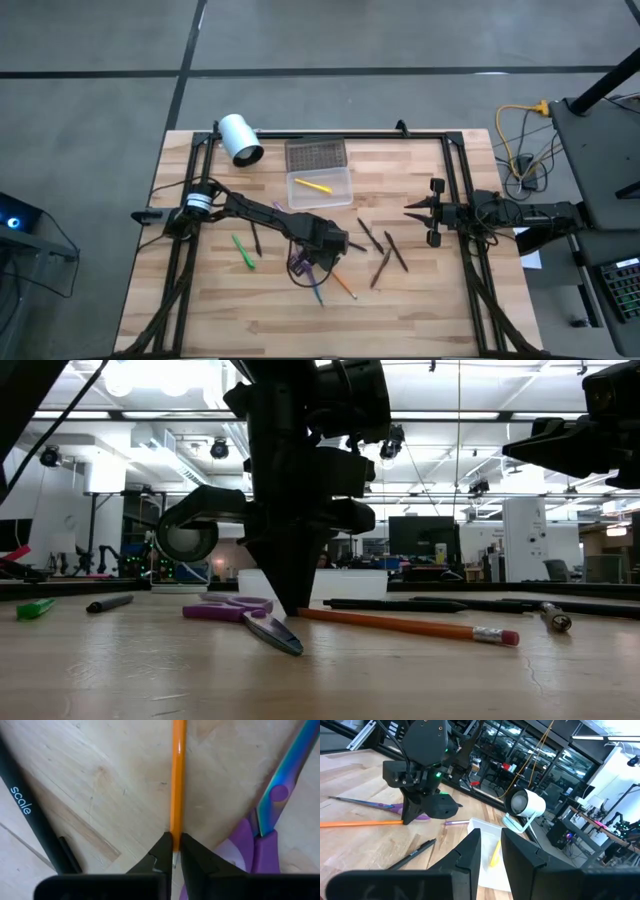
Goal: Pick & place school supplies into a supply box
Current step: Put the violet pen into the supply box
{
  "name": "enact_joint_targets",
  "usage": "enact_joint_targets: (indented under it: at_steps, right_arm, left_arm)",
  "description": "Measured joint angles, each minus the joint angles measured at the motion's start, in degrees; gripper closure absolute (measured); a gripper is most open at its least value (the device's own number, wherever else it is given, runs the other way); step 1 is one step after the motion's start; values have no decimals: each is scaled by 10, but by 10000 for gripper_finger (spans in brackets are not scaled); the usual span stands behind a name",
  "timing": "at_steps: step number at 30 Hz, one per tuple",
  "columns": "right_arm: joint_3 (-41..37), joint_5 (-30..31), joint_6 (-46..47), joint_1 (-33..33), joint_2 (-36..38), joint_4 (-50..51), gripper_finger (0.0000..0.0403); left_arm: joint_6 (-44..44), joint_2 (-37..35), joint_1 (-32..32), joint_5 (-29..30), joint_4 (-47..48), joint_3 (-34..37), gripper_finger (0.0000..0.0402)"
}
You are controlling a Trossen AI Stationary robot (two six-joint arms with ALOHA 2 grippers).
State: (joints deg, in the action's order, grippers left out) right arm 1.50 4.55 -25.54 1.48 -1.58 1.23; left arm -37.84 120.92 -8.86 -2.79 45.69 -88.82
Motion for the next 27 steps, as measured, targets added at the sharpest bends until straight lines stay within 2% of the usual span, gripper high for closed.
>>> enact_joint_targets:
  at_steps: [19, 27]
  right_arm:
    - [0, 0, 0, 0, 0, 0, 335]
    - [0, 0, 0, 0, 0, 0, 335]
  left_arm:
    - [-5, 2, -1, 1, 0, -41, 400]
    - [31, -2, -2, 19, 16, -41, 400]
